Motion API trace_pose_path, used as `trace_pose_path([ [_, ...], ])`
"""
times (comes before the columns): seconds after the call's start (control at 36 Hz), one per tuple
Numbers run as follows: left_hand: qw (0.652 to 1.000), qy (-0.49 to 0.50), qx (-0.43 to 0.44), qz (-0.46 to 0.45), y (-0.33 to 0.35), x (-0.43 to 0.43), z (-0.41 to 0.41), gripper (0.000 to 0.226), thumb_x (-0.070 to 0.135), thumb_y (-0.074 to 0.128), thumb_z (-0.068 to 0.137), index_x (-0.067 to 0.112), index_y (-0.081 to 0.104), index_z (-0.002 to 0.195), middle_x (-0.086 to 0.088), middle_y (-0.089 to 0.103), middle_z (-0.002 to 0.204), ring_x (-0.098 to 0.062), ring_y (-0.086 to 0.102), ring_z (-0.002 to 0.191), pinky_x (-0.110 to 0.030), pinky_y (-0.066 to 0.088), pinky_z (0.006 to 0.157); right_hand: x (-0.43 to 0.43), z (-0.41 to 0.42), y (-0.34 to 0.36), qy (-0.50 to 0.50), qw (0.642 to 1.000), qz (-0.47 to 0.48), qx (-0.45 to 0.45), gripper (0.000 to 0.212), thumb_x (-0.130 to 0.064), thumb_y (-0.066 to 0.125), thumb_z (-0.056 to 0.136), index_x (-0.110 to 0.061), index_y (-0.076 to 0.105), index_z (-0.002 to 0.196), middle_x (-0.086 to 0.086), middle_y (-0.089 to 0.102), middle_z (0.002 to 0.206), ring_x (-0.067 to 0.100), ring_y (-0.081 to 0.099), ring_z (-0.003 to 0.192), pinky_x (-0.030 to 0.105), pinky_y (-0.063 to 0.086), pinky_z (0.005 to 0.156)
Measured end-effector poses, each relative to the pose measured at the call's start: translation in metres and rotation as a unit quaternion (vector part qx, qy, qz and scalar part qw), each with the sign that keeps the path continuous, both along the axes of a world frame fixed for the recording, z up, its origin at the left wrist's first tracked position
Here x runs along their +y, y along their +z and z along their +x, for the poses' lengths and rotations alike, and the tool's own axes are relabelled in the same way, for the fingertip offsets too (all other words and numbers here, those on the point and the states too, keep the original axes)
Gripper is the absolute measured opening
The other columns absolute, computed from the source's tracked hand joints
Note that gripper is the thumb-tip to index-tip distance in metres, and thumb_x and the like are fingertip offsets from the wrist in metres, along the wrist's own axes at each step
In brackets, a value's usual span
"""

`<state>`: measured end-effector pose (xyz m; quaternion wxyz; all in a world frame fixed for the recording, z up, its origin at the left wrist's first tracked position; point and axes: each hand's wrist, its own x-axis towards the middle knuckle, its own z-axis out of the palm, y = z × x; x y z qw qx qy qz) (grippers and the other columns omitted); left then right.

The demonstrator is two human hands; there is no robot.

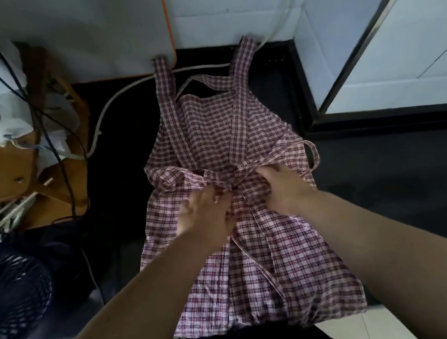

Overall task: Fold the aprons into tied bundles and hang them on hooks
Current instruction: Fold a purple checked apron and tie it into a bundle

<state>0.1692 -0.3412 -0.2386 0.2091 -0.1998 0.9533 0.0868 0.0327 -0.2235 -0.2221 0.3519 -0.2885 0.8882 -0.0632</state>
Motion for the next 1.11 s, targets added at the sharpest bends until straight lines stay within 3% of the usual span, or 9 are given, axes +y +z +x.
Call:
trace_pose_path([
  [0.11,0.995,0.008,0.018,-0.093,0.005,0.000,-0.006,0.056,0.053,0.040,0.094,0.029,0.028,0.144,-0.010,0.026,0.142,-0.030,0.030,0.129,-0.044,0.032,0.103,0.003,-0.003,0.002,0.006,0.999,0.049,0.004,0.086,-0.031,0.061,0.087,-0.040,0.002,0.149,0.009,0.019,0.152,0.034,0.038,0.131,0.050,0.034,0.108],
  [0.22,0.994,0.012,0.043,-0.104,0.010,0.002,-0.014,0.053,0.052,0.049,0.092,0.020,0.039,0.133,-0.008,0.033,0.136,-0.026,0.037,0.125,-0.041,0.033,0.104,-0.001,-0.008,0.003,-0.029,0.999,0.004,0.040,0.081,-0.060,0.045,0.088,-0.035,-0.002,0.149,0.005,0.060,0.116,0.029,0.057,0.110,0.047,0.036,0.104],
  [0.31,0.993,-0.044,0.070,-0.085,0.012,0.001,-0.017,0.040,0.043,0.048,0.095,0.021,0.044,0.127,-0.005,0.039,0.132,-0.023,0.041,0.123,-0.040,0.034,0.104,-0.003,-0.009,0.000,0.000,0.993,0.016,0.118,0.078,-0.071,0.032,0.087,-0.028,0.009,0.149,-0.001,0.065,0.087,0.026,0.062,0.101,0.047,0.022,0.111],
  [0.39,0.994,-0.079,0.040,-0.061,0.012,0.001,-0.019,0.049,0.038,0.053,0.093,0.029,0.037,0.138,-0.006,0.035,0.134,-0.025,0.037,0.125,-0.043,0.029,0.108,-0.005,-0.010,0.000,0.036,0.983,0.033,0.178,0.080,-0.077,0.029,0.083,-0.024,0.026,0.143,0.002,0.068,0.099,0.027,0.058,0.109,0.045,0.021,0.110],
  [0.5,0.992,-0.020,0.028,-0.123,0.012,0.001,-0.019,0.052,0.050,0.046,0.093,0.024,0.038,0.138,-0.010,0.033,0.139,-0.030,0.035,0.129,-0.045,0.030,0.106,-0.006,-0.009,0.001,0.064,0.991,0.031,0.113,0.071,-0.050,0.054,0.088,-0.025,0.018,0.144,0.005,0.066,0.102,0.029,0.061,0.099,0.042,0.041,0.095],
  [0.61,0.986,0.056,0.023,-0.152,0.012,-0.002,-0.018,0.053,0.054,0.045,0.093,0.019,0.041,0.133,-0.009,0.037,0.133,-0.028,0.039,0.123,-0.043,0.034,0.103,-0.004,-0.006,-0.003,0.031,0.999,0.015,0.029,0.079,-0.032,0.055,0.093,-0.031,0.000,0.149,0.009,0.060,0.111,0.028,0.061,0.097,0.044,0.051,0.086],
  [0.86,0.989,0.114,0.066,0.068,0.005,-0.003,-0.026,0.032,0.049,0.052,0.092,0.024,0.061,0.110,0.000,0.043,0.125,-0.021,0.041,0.119,-0.039,0.036,0.100,-0.012,0.001,-0.005,0.050,0.998,-0.031,-0.018,0.097,-0.015,0.065,0.086,-0.033,-0.005,0.150,0.014,0.032,0.146,0.029,0.051,0.118,0.036,0.046,0.093],
  [1.0,0.863,0.329,0.154,0.351,0.023,-0.014,-0.017,0.015,0.026,0.058,0.093,0.016,0.061,0.082,0.000,0.064,0.074,-0.019,0.063,0.071,-0.027,0.046,0.062,-0.014,0.002,-0.002,0.022,0.997,-0.030,-0.060,0.106,-0.020,0.067,0.083,-0.035,-0.014,0.149,0.014,0.024,0.150,0.032,0.046,0.123,0.035,0.042,0.097],
  [1.11,0.673,0.534,0.250,0.447,0.043,-0.038,-0.003,0.015,0.007,0.061,0.088,0.009,0.058,0.074,-0.002,0.044,0.058,-0.012,0.044,0.043,-0.027,0.047,0.050,-0.021,0.003,0.004,0.009,0.998,0.011,-0.067,0.106,-0.022,0.066,0.083,-0.035,-0.017,0.148,0.014,0.010,0.156,0.033,0.042,0.128,0.033,0.041,0.092],
])
